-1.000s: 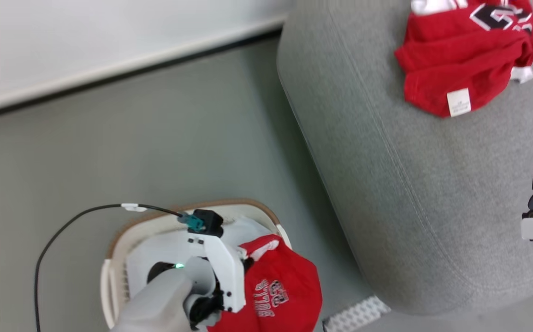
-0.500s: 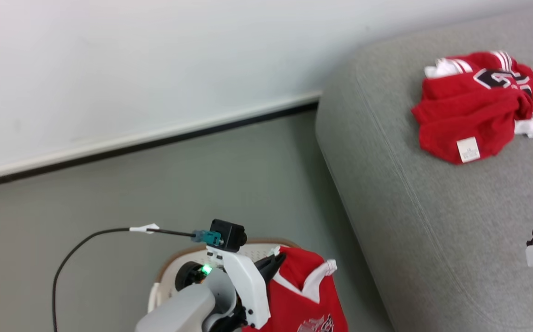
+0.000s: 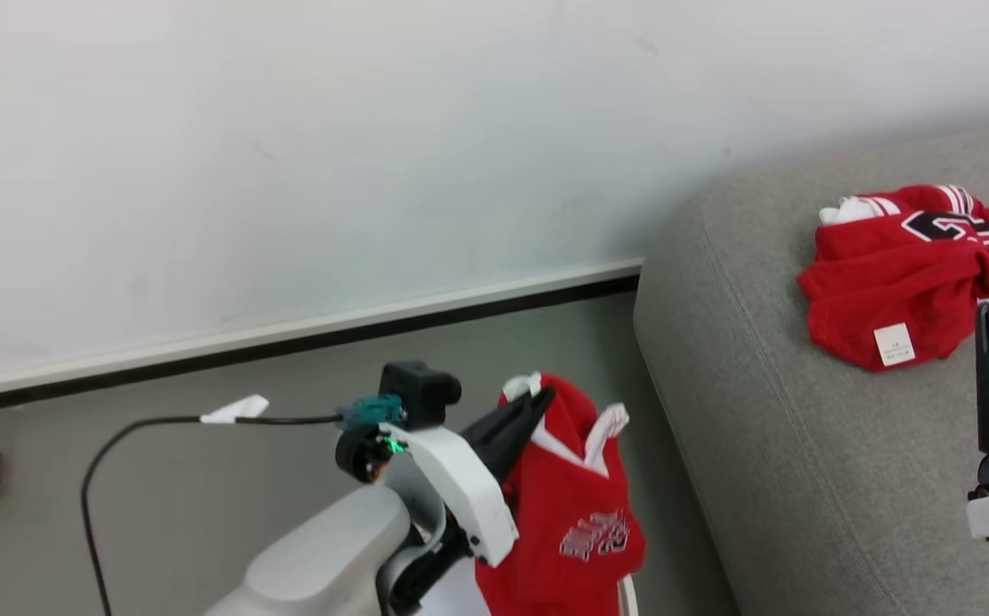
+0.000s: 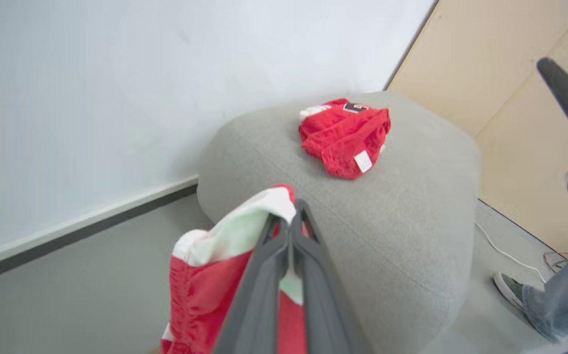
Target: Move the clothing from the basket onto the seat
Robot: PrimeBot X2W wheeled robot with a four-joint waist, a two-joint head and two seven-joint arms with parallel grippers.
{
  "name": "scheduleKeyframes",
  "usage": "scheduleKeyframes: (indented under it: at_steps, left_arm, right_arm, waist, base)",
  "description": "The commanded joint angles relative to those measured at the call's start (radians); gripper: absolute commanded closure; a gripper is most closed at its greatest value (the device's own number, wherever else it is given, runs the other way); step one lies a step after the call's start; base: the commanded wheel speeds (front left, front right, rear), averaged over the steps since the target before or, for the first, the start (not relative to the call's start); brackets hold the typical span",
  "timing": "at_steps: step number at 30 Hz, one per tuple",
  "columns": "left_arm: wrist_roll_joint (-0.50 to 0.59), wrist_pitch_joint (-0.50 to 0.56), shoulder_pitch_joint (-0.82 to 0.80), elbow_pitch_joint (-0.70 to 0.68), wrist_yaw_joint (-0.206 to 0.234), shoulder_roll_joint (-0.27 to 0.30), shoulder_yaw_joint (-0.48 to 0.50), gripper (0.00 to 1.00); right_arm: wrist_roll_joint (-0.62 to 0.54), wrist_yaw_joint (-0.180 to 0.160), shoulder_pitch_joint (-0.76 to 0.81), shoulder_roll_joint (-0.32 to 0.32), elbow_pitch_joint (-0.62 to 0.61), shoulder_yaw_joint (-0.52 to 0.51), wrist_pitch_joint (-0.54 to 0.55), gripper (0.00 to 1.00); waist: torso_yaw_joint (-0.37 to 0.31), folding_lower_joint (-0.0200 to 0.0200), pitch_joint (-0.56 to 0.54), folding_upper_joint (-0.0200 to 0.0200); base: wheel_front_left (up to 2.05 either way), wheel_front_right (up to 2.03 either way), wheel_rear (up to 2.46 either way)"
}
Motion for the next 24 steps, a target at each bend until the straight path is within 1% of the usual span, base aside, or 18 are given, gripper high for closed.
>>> scheduleKeyframes:
  at_steps: [1, 8, 12, 18, 24]
  left_arm:
    - [0.018, -0.018, -0.013, -0.032, 0.016, 0.018, 0.011, 1.00]
    - [0.073, -0.050, -0.040, -0.206, 0.100, 0.080, 0.082, 1.00]
    - [0.100, -0.055, -0.058, -0.280, 0.135, 0.104, 0.124, 1.00]
    - [0.125, -0.058, -0.077, -0.328, 0.172, 0.125, 0.158, 1.00]
    - [0.119, -0.049, -0.074, -0.335, 0.190, 0.136, 0.166, 1.00]
  right_arm:
    - [0.006, -0.002, 0.017, -0.006, 0.004, 0.005, -0.003, 0.00]
    - [0.015, -0.002, 0.035, 0.003, 0.007, 0.037, -0.003, 0.00]
    - [0.020, -0.002, 0.044, 0.011, 0.012, 0.059, -0.003, 0.00]
    - [0.026, -0.002, 0.047, 0.017, 0.023, 0.093, -0.003, 0.00]
    - [0.034, -0.002, 0.041, 0.011, 0.032, 0.125, -0.003, 0.00]
  waist:
    - [0.015, 0.0002, -0.024, 0.0000]
    - [0.030, 0.0002, -0.058, 0.0000]
    - [0.036, 0.0002, -0.063, 0.0000]
    - [0.039, 0.0002, -0.069, 0.0000]
    - [0.039, 0.0002, -0.072, 0.0000]
  base:
    - [0.00, 0.00, 0.00]
    - [0.00, 0.00, 0.00]
    - [0.00, 0.00, 0.00]
    - [0.00, 0.00, 0.00]
    - [0.00, 0.00, 0.00]
